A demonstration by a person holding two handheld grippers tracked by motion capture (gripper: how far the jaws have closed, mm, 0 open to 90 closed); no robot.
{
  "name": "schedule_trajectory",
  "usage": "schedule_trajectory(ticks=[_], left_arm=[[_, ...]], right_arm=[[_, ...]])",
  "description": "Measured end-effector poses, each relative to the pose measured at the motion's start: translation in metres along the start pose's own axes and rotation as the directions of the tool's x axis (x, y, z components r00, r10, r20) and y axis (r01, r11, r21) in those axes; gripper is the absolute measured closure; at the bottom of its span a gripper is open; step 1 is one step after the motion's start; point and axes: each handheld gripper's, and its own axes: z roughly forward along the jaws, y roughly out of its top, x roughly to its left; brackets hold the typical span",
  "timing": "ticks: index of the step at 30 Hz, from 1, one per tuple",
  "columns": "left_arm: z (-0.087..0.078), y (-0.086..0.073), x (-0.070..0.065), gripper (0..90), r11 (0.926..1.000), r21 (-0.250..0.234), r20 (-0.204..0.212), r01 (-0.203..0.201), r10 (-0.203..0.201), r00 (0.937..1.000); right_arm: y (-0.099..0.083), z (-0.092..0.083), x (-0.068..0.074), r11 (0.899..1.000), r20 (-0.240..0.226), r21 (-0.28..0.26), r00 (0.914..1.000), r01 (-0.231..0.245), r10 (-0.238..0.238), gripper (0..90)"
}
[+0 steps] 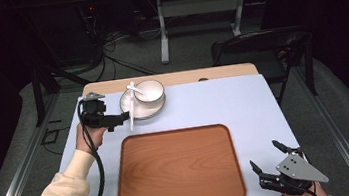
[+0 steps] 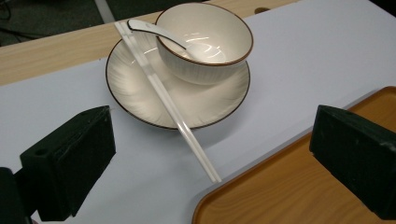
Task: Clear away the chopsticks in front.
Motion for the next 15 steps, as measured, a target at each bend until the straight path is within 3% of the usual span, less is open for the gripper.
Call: schedule_trajectory(ticks=[2,7,15], left_arm=[[0.004,0.003,0.003,0.2,0.9999,0.014,-0.005,0.006,-0.006,1.0],[0.019,0.016,0.014,0.0,0.9968,0.057,-0.062,0.056,-0.053,0.9967],[0.043,0.031,0.026,0.5,0.988,0.133,-0.106,0.079,-0.065,0.9922]], right_arm=[[0.0,0.0,0.0,1.0,-0.001,0.0,1.0,0.0,0.0,14.3],[0.0,0.0,0.0,1.0,-0.001,0.001,1.0,-0.001,0.001,14.3],[0.0,0.0,0.0,1.0,-0.001,0.001,1.0,-0.003,0.003,14.3]])
